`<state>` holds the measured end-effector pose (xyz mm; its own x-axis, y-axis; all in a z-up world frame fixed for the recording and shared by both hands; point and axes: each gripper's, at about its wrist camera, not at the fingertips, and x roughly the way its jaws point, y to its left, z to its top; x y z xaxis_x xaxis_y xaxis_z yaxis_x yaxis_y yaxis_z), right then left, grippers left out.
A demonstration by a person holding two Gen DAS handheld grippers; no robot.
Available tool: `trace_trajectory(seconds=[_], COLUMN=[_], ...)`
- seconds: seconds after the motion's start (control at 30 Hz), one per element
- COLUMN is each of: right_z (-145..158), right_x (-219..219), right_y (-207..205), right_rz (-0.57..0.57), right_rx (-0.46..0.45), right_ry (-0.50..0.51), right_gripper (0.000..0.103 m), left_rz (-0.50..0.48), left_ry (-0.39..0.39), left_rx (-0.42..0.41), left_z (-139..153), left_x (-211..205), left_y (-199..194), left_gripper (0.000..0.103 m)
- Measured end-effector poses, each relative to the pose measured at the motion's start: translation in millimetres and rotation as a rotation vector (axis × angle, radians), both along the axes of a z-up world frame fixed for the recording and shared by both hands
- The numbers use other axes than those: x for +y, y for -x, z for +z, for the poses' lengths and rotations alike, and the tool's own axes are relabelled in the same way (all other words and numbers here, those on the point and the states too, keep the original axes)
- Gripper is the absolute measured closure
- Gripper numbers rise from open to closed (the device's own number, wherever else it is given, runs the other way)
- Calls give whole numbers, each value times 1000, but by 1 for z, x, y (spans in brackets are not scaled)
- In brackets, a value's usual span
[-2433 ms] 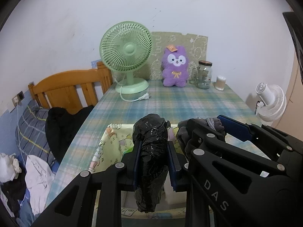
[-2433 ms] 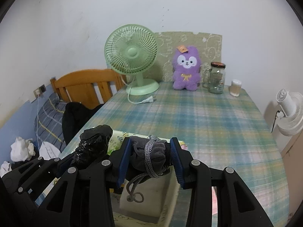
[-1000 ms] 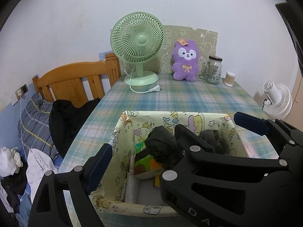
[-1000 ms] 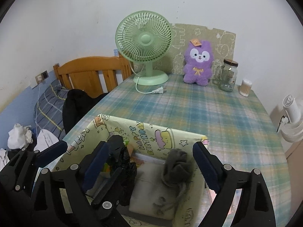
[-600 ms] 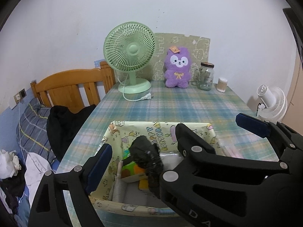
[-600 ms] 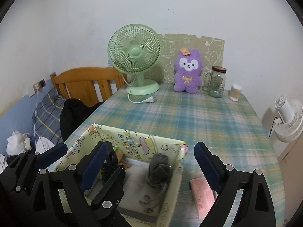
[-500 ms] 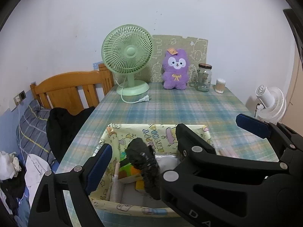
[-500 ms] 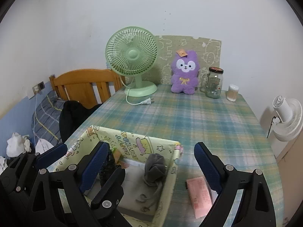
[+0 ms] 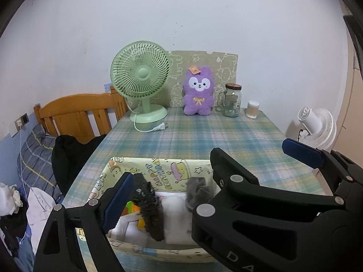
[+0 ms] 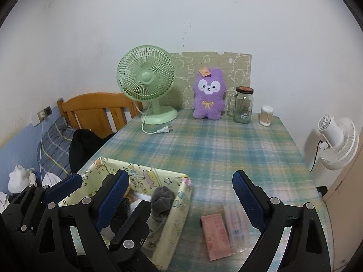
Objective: Organize soft objects
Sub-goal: 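Move both tools back toward the pink packet and clear plastic tubes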
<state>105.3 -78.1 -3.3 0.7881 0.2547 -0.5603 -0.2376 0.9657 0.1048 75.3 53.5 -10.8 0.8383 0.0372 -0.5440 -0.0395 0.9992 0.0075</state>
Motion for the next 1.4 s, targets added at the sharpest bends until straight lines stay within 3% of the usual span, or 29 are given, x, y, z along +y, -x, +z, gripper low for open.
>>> trace_trajectory(seconds=[0.73, 1.13, 1.4], right_z=[-14, -38, -57], right_x=[-70, -95, -105], right_y=[3, -2, -8], right_rz=[-83, -108, -112], right_rx=[0, 51, 101], right_ry=[-1, 18, 16], right_gripper=[13, 15, 15], left_rz=[-43, -96, -105], left_ry=[-1, 13, 12], left_rx=[7, 68, 117], left_z=[-11, -33, -49], left_x=[-68, -94, -104], left_y=[-7, -17, -23], left_gripper=[14, 29, 30])
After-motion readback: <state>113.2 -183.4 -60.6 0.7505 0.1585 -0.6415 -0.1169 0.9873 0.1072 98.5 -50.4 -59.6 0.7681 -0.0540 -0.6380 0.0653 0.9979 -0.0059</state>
